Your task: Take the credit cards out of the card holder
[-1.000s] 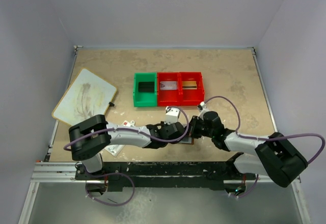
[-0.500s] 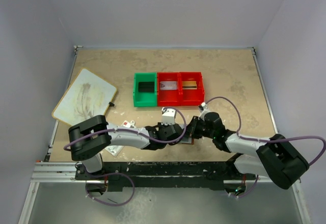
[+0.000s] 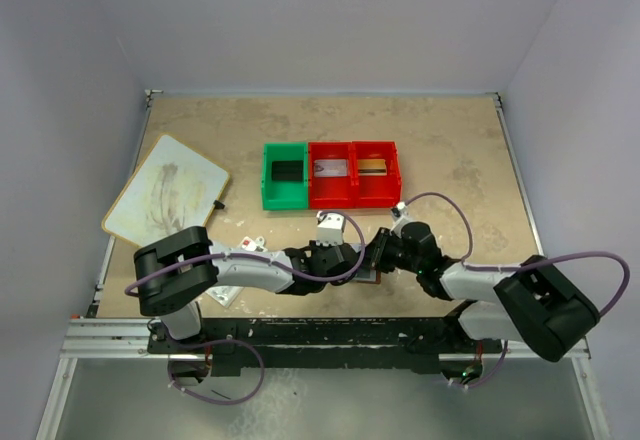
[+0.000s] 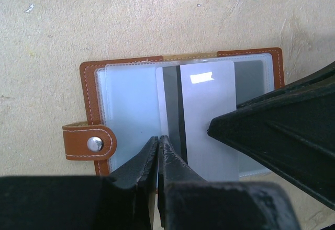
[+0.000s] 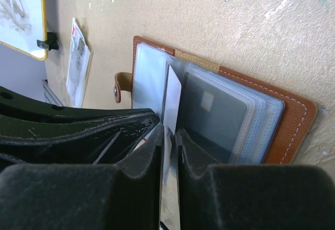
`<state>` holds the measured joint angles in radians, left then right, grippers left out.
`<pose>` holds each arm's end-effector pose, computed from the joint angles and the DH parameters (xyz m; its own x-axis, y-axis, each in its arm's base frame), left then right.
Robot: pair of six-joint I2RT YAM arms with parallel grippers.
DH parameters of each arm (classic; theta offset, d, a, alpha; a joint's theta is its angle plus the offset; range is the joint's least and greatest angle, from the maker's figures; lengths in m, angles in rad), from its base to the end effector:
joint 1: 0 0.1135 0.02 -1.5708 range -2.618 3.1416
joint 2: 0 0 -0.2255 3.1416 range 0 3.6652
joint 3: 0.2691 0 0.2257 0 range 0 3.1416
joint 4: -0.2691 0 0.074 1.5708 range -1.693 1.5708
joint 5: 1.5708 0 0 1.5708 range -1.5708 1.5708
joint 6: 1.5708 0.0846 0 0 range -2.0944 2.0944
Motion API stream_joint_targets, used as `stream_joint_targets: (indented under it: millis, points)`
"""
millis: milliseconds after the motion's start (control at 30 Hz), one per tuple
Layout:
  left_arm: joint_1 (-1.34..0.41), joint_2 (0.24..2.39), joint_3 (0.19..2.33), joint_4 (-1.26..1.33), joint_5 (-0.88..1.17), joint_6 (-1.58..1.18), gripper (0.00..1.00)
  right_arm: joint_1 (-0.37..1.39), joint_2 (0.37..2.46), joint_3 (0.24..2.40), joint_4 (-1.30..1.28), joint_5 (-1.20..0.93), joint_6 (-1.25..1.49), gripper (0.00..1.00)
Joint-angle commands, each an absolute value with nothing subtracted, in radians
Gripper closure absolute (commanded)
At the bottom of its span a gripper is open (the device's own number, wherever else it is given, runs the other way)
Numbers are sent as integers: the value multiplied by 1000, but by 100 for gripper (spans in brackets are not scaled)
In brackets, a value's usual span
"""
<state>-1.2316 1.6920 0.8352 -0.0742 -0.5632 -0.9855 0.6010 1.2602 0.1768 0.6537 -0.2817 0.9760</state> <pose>0.1497 -0.2886 0.0955 -0.7237 -0.0671 -0.6868 0.1594 0.9521 -0.2610 0.1905 0.1591 0.0994 -0.8151 0.4059 -0.4135 -0.1366 0.5590 0.8179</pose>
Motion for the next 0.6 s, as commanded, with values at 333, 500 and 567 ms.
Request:
stream_joint_targets:
  millis: [333, 500, 567]
  points:
    - [-1229, 1678, 812, -123, -562, -1001, 100, 597, 1314, 178, 769, -323, 989, 86]
    - [-1229, 1676, 810, -140, -577, -1019, 100, 597, 1265, 182, 708, -302, 975, 100]
    - [-1230, 1666, 801, -139, -590, -1029, 100, 597, 1226, 185, 665, -279, 963, 100]
